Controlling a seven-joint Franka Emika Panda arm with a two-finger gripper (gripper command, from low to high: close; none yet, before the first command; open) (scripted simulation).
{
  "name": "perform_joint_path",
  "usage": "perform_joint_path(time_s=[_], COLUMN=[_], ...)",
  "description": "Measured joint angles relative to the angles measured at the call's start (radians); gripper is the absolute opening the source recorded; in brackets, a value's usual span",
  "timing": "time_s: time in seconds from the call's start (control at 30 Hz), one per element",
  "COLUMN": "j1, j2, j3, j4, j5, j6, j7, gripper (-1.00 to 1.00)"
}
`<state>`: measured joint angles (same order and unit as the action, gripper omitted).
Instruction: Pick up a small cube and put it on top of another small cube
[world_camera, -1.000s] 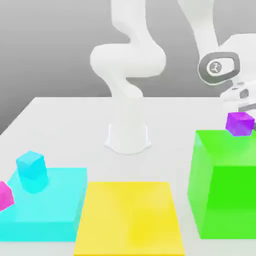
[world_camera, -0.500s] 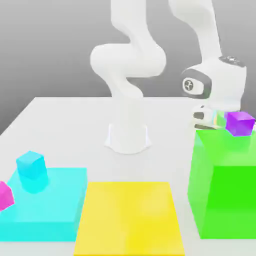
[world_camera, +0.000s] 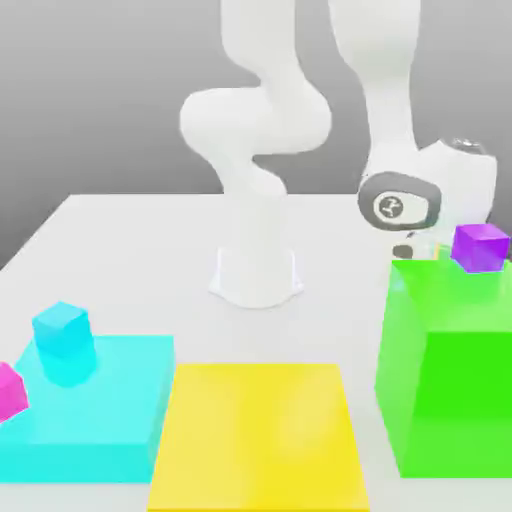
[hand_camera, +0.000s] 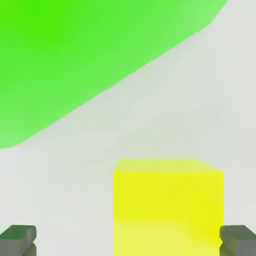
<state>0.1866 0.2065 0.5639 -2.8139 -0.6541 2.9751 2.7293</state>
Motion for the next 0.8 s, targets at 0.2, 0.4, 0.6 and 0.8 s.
perform_joint_path(time_s=[0.2,0.4,0.6,0.8], j1=[0.177,0.213,0.133,-0.029], j2=[0.079,0.086,0.040,-0.042], j3=[-0.229,-0.268,-0.156,0.062], j4=[0.024,0.025,0.011,-0.016], j5=[-0.210,-0.218,-0.090,0.137], j6=[0.048,0.061,0.035,-0.009], j7=[0.154,0.160,0.067,-0.100], gripper=[0.00,-1.00,-1.00,-1.00])
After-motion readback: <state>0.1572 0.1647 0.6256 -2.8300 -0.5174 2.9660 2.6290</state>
